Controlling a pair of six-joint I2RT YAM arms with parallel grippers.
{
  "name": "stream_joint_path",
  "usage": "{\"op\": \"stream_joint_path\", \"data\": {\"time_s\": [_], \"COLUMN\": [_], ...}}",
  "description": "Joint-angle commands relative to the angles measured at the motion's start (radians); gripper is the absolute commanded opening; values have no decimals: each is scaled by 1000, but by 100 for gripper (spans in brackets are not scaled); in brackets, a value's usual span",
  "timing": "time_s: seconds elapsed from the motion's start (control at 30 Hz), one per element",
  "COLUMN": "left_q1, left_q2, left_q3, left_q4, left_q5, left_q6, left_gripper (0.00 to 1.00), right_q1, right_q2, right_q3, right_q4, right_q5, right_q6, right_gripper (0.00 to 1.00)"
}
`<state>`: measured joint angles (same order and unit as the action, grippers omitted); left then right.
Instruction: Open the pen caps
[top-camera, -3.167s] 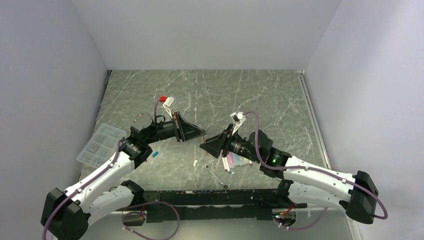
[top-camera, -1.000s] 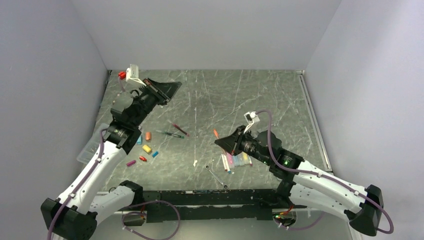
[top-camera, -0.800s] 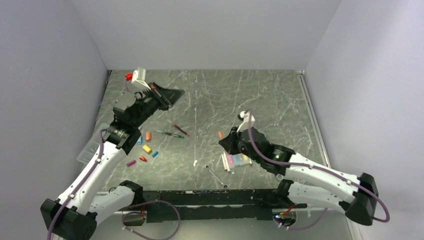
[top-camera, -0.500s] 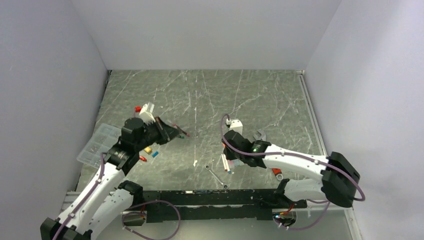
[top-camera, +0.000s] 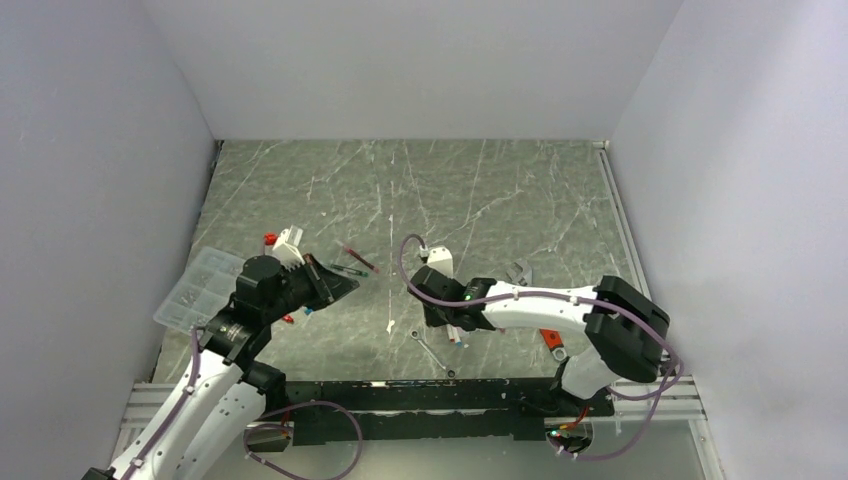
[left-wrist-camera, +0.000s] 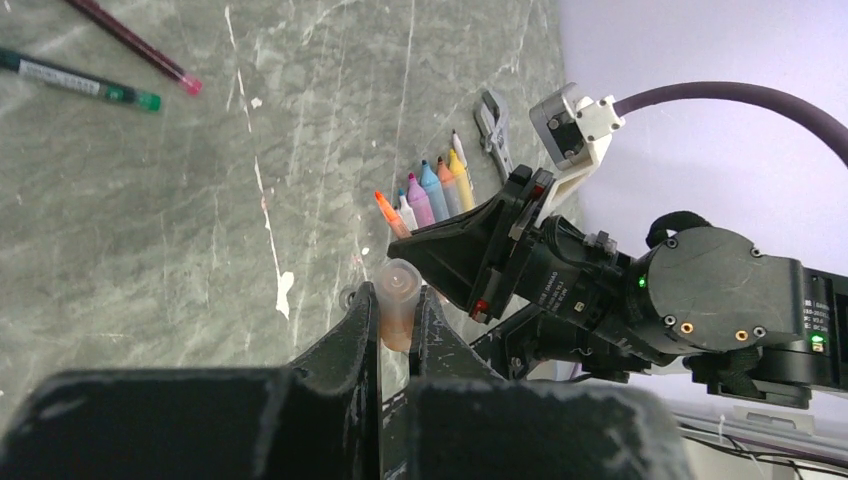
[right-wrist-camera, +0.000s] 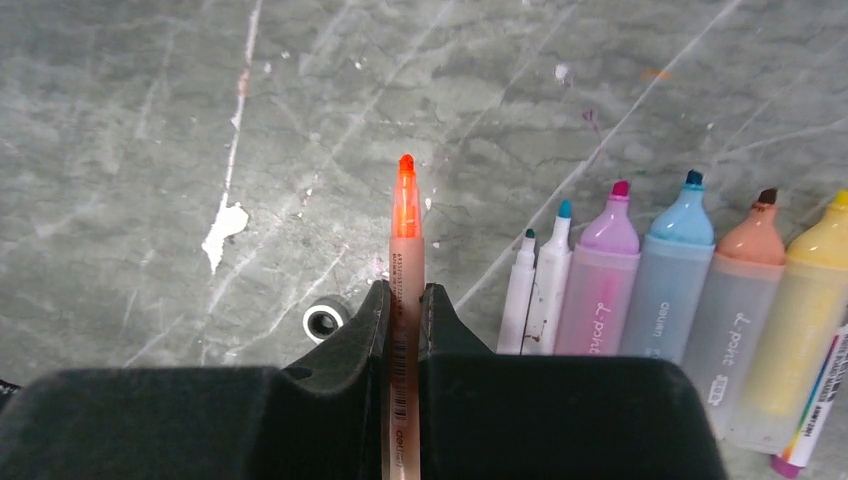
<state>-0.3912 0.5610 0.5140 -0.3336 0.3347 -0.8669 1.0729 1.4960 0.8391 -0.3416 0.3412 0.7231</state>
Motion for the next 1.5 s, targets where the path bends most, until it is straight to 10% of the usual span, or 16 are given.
{"op": "stream_joint_path", "data": {"time_s": [0.0, 0.3, 0.83, 1.47], "left_q1": [2, 2, 2, 2], "left_q2": [8, -5, 4, -73], "left_q3": [-28, -28, -21, -25], "left_q4": [20, -2, -15, -230], "left_q5": [36, 31, 35, -146], "left_q6": [-33, -29, -26, -59], "left_gripper": [0, 0, 0, 0], "right_q1": [5, 5, 8, -3], "right_q2": [32, 66, -9, 129], "right_q3": [20, 9, 10, 78], "right_q4": [-21, -33, -72, 18], "right_q5": [36, 39, 62, -56], "right_q6": [87, 123, 128, 61], "right_gripper": [0, 1, 34, 18]}}
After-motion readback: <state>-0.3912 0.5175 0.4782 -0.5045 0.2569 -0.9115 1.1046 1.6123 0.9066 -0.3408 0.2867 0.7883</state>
